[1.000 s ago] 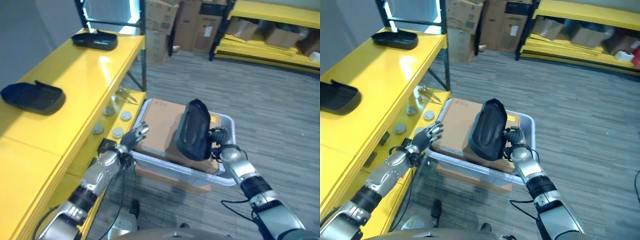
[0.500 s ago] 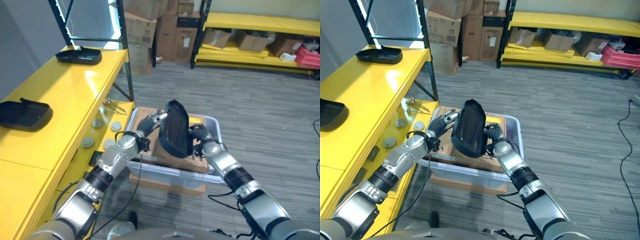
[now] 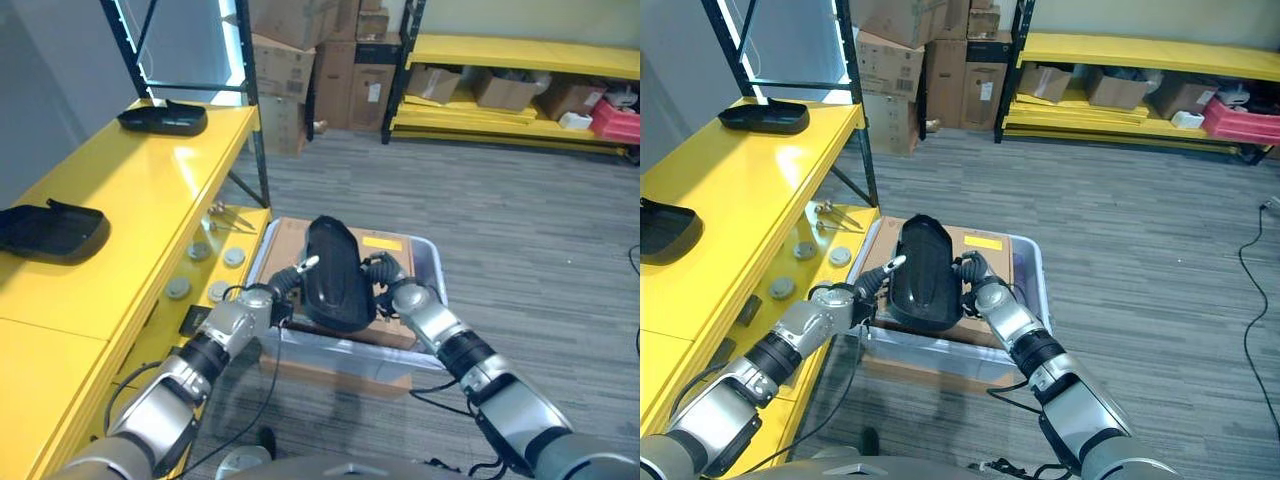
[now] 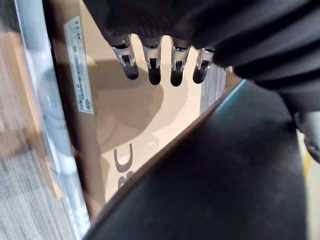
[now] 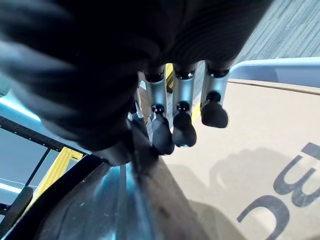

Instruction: Move parts from the plastic box to the shelf.

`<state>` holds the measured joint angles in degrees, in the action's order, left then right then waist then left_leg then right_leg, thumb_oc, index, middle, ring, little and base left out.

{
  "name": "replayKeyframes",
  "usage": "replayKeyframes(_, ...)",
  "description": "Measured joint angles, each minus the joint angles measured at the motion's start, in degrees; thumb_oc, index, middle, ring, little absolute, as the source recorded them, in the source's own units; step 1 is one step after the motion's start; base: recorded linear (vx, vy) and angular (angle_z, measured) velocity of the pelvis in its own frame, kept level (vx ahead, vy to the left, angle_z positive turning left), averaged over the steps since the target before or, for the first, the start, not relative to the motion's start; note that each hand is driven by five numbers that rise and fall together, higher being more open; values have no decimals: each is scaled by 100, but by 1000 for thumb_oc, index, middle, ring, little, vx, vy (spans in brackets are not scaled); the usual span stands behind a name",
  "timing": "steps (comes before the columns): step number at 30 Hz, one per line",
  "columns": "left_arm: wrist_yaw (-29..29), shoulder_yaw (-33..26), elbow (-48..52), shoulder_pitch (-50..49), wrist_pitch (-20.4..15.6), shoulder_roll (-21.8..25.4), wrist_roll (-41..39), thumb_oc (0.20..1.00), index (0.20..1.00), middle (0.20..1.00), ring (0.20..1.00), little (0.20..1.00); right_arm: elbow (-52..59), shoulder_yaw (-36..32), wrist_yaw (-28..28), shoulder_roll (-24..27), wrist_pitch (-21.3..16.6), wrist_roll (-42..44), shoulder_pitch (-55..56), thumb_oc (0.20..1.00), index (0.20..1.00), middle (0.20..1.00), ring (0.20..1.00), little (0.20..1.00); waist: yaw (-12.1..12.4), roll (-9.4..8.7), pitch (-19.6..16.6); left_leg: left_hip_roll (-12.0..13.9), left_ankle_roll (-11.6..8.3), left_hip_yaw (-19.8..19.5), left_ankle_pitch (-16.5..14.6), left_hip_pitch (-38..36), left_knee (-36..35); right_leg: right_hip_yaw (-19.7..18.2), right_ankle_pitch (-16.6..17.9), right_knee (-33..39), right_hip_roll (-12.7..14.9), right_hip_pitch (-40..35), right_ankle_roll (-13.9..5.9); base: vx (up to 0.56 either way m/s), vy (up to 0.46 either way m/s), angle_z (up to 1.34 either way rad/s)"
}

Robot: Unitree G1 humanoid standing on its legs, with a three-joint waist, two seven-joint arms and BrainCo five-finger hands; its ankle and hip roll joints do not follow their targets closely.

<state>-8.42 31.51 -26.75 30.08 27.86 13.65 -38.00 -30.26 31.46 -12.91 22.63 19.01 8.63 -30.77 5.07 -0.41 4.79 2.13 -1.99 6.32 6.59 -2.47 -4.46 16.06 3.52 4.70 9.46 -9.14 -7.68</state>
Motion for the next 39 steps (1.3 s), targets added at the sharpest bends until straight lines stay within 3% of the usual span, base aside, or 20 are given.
replayKeyframes(11, 499, 3, -86, -4, -169, -21, 206, 1000, 1000, 1000, 1000, 1000, -4, 2, 0, -11, -1, 3, 0, 200, 200, 200, 200, 200, -18, 26, -16, 2, 0, -5, -1, -28, -1, 25, -1, 1, 0, -27, 0, 0, 0, 0)
replayKeyframes(12, 587, 17, -60, -3, -202, -15, 294, 533, 533, 533, 533, 533, -6, 6, 0, -15, -2, 4, 0, 200, 200, 200, 200, 200, -33, 27, -16, 3, 0, -5, -1, -30, -1, 24, 0, 1, 0, -27, 0, 0, 0, 0)
replayKeyframes(13, 659, 33, 7, -3, -211, -13, 389, 200, 200, 200, 200, 200, -12, 11, 0, -18, -3, 8, 0, 200, 200, 200, 200, 200, -44, 27, -16, 3, 0, -5, -1, -30, -1, 24, -1, 1, 0, -26, 0, 0, 0, 0)
replayKeyframes(20, 857, 458, 580, 19, -215, 350, 736, 200, 200, 200, 200, 200, -16, 9, -20, -2, -22, 104, -2, 200, 200, 200, 200, 200, -155, 33, -21, 4, 0, 4, -1, -58, -2, 2, 0, 1, 0, -42, 0, 2, -1, -1)
replayKeyframes(31, 1016, 535, 594, 20, 6, 591, 717, 200, 200, 200, 200, 200, -55, 13, -127, -13, -27, 516, -163, 200, 200, 200, 200, 200, -193, 66, -48, 30, -13, 40, -11, -61, -2, -64, 3, 1, -19, -19, 5, 2, 1, -1)
replayKeyframes(38, 1145, 931, 834, 19, 107, 603, 164, 200, 200, 200, 200, 200, -82, -136, -535, -46, -201, 1257, -229, 203, 203, 203, 203, 203, -209, 66, -50, 43, -14, 116, -10, -69, -2, -113, 13, 1, -25, 14, 17, -3, 4, -5)
replayKeyframes(39, 1144, 929, 838, 19, 107, 604, 86, 200, 200, 200, 200, 200, -143, -134, -559, -55, -234, 1387, -284, 1000, 1000, 1000, 1000, 1000, -220, 66, -50, 46, -14, 128, -10, -69, -2, -119, 16, 1, -27, 23, 20, 0, 4, -6)
